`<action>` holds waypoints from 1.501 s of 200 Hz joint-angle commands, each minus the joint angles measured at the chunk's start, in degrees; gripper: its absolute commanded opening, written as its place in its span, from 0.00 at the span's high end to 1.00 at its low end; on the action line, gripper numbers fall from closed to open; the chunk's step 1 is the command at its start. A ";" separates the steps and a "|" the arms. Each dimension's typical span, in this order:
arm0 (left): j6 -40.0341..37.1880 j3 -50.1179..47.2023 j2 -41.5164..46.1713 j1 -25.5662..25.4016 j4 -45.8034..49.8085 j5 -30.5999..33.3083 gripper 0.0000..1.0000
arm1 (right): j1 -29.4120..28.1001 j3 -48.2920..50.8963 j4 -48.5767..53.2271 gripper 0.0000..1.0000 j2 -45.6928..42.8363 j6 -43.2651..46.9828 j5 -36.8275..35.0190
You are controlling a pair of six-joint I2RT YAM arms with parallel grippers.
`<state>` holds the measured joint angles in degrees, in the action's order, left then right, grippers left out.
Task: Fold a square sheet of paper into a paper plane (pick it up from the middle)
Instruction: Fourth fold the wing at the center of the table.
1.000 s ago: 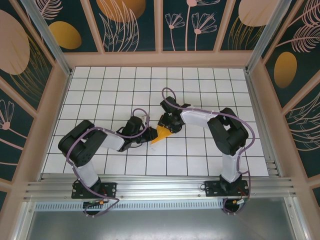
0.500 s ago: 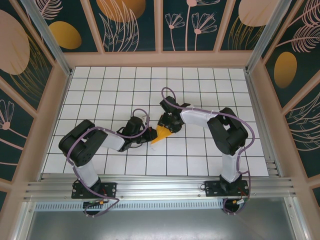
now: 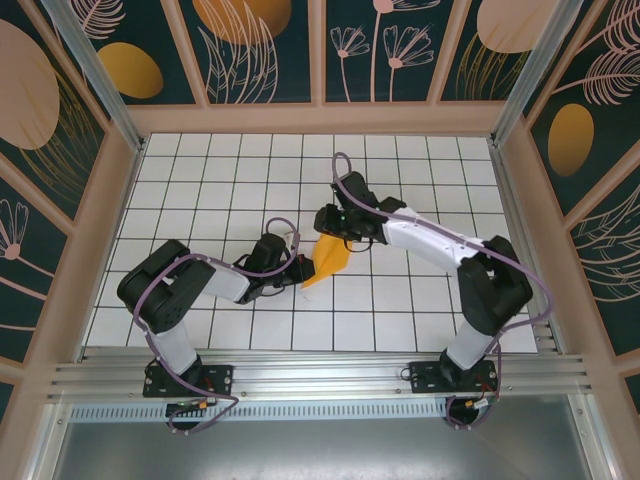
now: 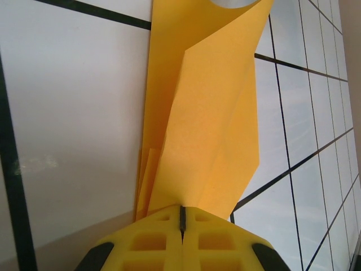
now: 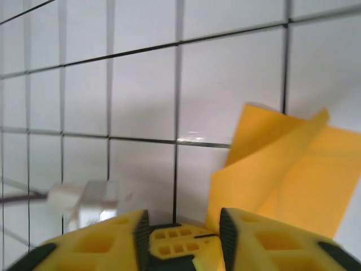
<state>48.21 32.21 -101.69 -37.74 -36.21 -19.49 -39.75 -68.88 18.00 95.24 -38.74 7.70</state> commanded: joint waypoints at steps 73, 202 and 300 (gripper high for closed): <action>-1.91 -1.49 -3.29 -0.05 9.44 2.01 1.00 | 0.86 11.90 -13.63 1.00 5.98 6.91 13.60; -2.76 -0.60 -3.68 -0.01 11.42 2.00 1.00 | 1.87 10.43 -11.94 1.00 12.26 8.24 11.65; -4.31 -0.21 -4.28 -0.06 13.65 1.67 1.00 | 2.85 9.39 -12.84 1.00 13.22 10.52 13.85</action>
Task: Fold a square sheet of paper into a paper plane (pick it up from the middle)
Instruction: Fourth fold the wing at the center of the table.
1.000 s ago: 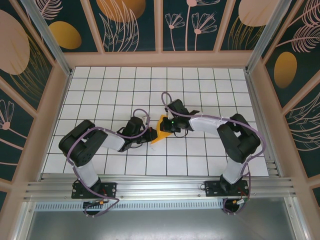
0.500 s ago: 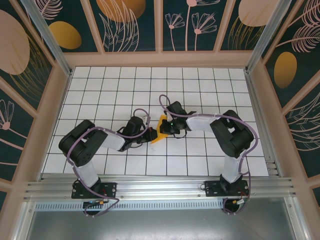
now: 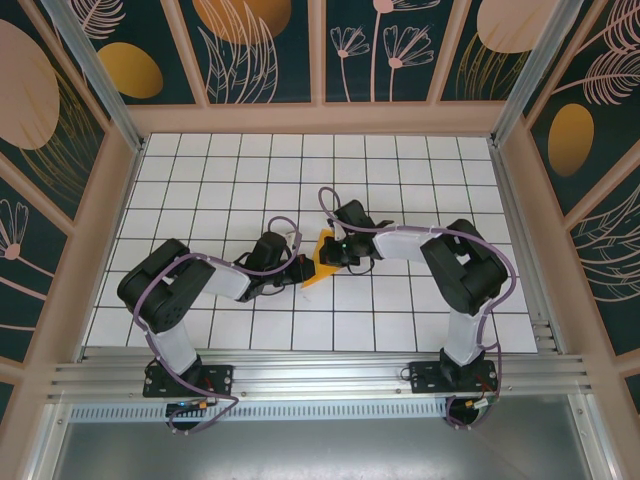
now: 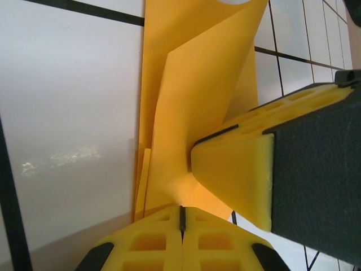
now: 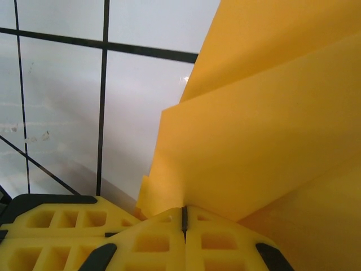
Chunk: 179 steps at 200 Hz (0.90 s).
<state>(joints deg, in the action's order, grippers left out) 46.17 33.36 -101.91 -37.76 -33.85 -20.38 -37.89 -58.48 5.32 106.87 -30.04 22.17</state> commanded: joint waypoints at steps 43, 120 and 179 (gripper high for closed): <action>-3.45 -1.46 -3.54 -0.04 13.34 2.44 1.00 | 2.50 -1.16 0.79 1.00 2.79 2.88 -1.91; -3.61 -1.81 -3.82 0.00 13.65 2.01 1.00 | 6.23 -2.45 -0.30 1.00 3.67 3.49 -1.86; -3.74 -1.86 -4.15 -0.02 13.81 1.57 1.00 | 11.78 -5.61 0.04 1.00 6.53 4.79 -2.92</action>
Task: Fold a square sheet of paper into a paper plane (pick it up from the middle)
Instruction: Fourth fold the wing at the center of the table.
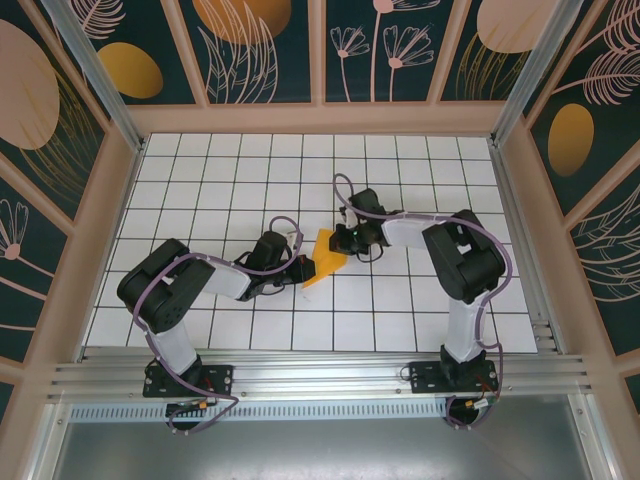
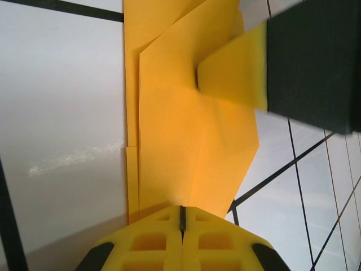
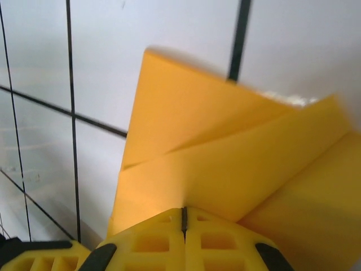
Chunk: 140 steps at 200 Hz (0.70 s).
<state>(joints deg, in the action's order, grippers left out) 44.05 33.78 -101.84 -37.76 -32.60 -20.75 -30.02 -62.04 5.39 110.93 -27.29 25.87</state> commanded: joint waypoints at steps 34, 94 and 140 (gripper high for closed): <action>-1.82 -2.31 -4.24 -0.02 12.80 1.86 1.00 | 5.55 -4.33 0.99 1.00 4.49 3.35 -6.97; -1.79 -2.05 -4.14 -0.02 13.00 2.03 1.00 | 9.42 -7.37 1.87 1.00 4.93 5.33 -10.65; -1.19 -1.61 -3.72 -0.04 12.44 2.17 1.00 | 9.26 -9.48 2.78 0.98 -1.89 6.03 -9.99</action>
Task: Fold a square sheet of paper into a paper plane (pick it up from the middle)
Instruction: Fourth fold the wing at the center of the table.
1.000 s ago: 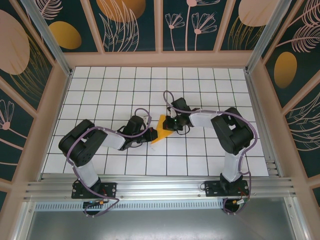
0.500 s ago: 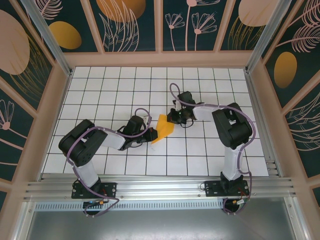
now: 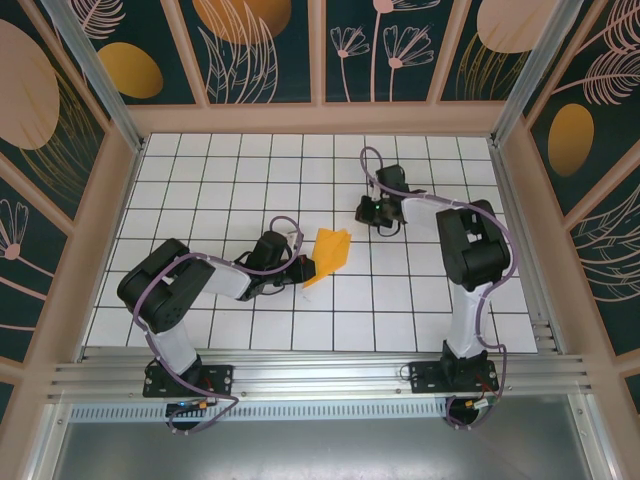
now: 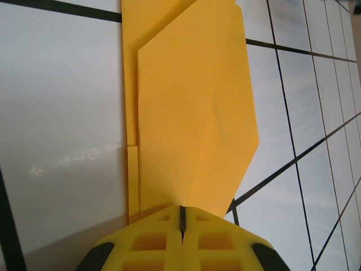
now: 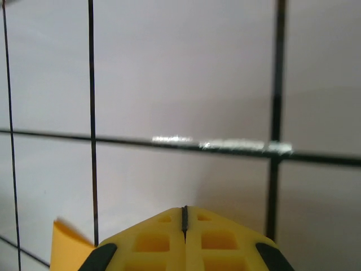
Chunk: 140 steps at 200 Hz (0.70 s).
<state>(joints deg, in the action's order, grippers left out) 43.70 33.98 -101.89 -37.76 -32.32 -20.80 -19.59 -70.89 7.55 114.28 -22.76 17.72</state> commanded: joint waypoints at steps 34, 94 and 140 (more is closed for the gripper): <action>-0.46 -1.11 -2.98 -0.03 11.72 2.16 1.00 | -4.73 8.43 -3.18 0.95 -13.94 -2.94 0.89; 0.25 -1.03 -2.34 -0.02 10.54 2.21 1.00 | -13.45 15.70 -9.62 0.95 -13.85 -12.50 5.97; 0.33 -0.25 -2.44 -0.04 10.26 1.83 1.00 | -15.61 14.51 -10.80 0.96 -8.60 -13.97 7.83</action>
<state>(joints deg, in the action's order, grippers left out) 43.92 34.57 -101.71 -37.76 -31.20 -20.80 -34.70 -55.72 -1.04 103.35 -34.61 23.88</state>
